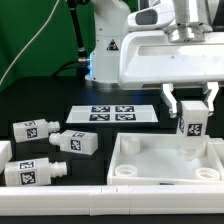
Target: Assemble one leg
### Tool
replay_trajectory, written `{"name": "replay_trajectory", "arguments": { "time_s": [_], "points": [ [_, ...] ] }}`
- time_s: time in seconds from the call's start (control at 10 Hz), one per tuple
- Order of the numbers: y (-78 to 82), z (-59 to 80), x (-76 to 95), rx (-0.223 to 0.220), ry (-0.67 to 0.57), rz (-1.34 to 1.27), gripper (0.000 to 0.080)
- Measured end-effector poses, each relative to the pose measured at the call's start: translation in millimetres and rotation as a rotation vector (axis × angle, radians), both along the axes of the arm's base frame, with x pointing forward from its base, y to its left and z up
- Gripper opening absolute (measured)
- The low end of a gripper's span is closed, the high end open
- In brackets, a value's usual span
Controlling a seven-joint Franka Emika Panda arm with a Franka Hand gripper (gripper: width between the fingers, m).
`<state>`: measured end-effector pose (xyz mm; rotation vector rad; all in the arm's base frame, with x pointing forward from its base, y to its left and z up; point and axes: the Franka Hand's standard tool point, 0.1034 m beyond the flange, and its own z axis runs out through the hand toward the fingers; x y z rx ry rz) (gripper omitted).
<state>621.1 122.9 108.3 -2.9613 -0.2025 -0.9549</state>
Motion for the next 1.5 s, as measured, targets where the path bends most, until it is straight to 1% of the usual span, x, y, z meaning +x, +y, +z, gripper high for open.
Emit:
{"name": "replay_trajectory", "arguments": {
  "time_s": [0.1,0.3,0.4,0.6,1.1,1.5],
  "points": [
    [6.9,1.7,2.6,0.002,-0.007,0.009,0.0284],
    [11.7,-2.0,6.3,0.003,-0.01,0.016,0.0284],
    [11.9,-7.4,7.8,0.0,-0.008,0.017,0.0284],
    [8.7,-7.7,16.1,-0.013,-0.03,0.027,0.0284],
    [8.6,-8.0,16.1,-0.013,-0.031,0.027,0.0284],
    [14.6,-8.0,25.2,-0.011,-0.055,0.032,0.0284]
  ]
}}
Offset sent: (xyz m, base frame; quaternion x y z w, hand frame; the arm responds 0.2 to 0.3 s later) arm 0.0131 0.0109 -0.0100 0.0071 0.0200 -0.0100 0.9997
